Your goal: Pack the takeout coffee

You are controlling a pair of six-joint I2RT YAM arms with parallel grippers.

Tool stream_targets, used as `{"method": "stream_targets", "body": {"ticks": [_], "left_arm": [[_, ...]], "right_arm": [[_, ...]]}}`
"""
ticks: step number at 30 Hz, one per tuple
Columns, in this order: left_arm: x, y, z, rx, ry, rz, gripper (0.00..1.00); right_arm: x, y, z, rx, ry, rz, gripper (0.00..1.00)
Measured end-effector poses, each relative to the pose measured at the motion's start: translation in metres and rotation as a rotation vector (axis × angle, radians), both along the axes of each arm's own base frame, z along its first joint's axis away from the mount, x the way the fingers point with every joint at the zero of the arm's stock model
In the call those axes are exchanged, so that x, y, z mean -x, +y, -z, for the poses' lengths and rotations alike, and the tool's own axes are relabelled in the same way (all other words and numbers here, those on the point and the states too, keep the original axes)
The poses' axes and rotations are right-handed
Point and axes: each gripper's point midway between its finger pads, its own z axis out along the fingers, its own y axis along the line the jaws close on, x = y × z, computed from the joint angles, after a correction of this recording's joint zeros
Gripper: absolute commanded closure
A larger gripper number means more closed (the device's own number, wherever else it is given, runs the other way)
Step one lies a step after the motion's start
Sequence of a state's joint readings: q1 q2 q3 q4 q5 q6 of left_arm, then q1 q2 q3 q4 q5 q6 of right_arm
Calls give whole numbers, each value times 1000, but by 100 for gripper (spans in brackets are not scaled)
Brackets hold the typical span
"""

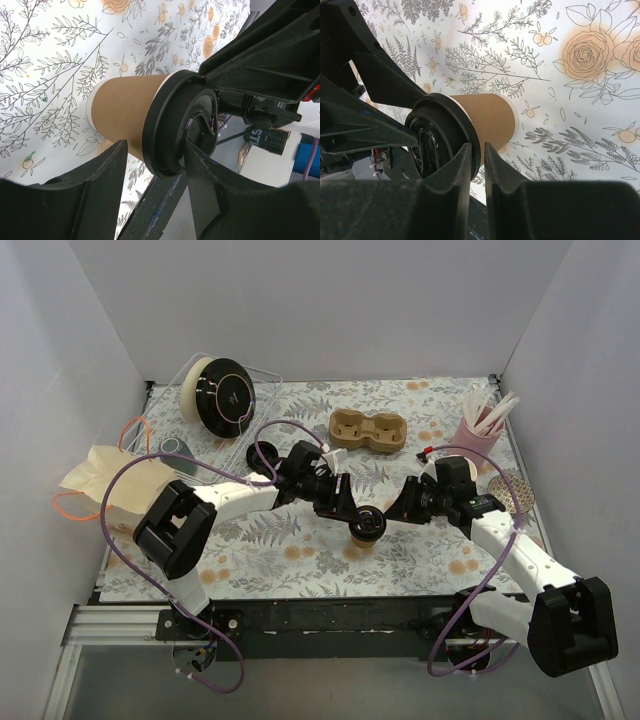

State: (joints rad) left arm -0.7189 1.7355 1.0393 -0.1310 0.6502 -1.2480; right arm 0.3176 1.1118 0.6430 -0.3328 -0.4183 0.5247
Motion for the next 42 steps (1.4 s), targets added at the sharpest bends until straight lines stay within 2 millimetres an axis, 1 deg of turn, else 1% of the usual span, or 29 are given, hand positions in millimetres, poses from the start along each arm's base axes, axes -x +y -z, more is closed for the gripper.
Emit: {"method": "stream_targets", "body": {"ticks": [5, 10, 13, 17, 20, 21, 23, 24, 27, 31, 34, 37, 38, 39, 42], "left_arm": [[0, 0, 0, 11, 10, -13, 55], [1, 0, 1, 6, 30, -30, 53], [2, 2, 1, -7, 53, -55, 53], [4, 6, 2, -30, 88, -100, 52], [6, 11, 2, -45, 106, -143, 50], [7, 13, 2, -51, 109, -160, 49], [7, 15, 2, -60, 115, -179, 49], [8, 17, 2, -66, 120, -188, 49], [9, 19, 1, -80, 133, -210, 47], [9, 20, 1, -94, 161, -237, 43], [8, 21, 1, -108, 169, -250, 39], [6, 22, -1, -131, 171, -265, 35], [5, 23, -1, -137, 170, -268, 33], [5, 23, -1, -146, 171, -273, 31], [3, 26, -2, -174, 171, -284, 27]], "right_arm": [[-1, 1, 2, -2, -24, 2, 79], [-4, 2, 1, 4, -46, -8, 77], [-8, 4, -1, 19, -47, -31, 75], [-21, 12, -4, 31, -45, -79, 71], [-25, 14, -6, 42, -36, -99, 66], [-26, 15, -7, 51, -31, -105, 60], [-30, 14, -9, 66, -28, -103, 54], [-32, 13, -11, 74, -28, -97, 46], [-38, 13, -22, 78, -35, -79, 36], [-48, 18, -45, 49, -67, -56, 35], [-45, 20, -55, 27, -72, -47, 35], [-37, 21, -59, 19, -62, -48, 31], [-34, 22, -61, 16, -62, -51, 28], [-31, 22, -61, 12, -63, -55, 27], [-19, 24, -60, 2, -56, -72, 25]]}}
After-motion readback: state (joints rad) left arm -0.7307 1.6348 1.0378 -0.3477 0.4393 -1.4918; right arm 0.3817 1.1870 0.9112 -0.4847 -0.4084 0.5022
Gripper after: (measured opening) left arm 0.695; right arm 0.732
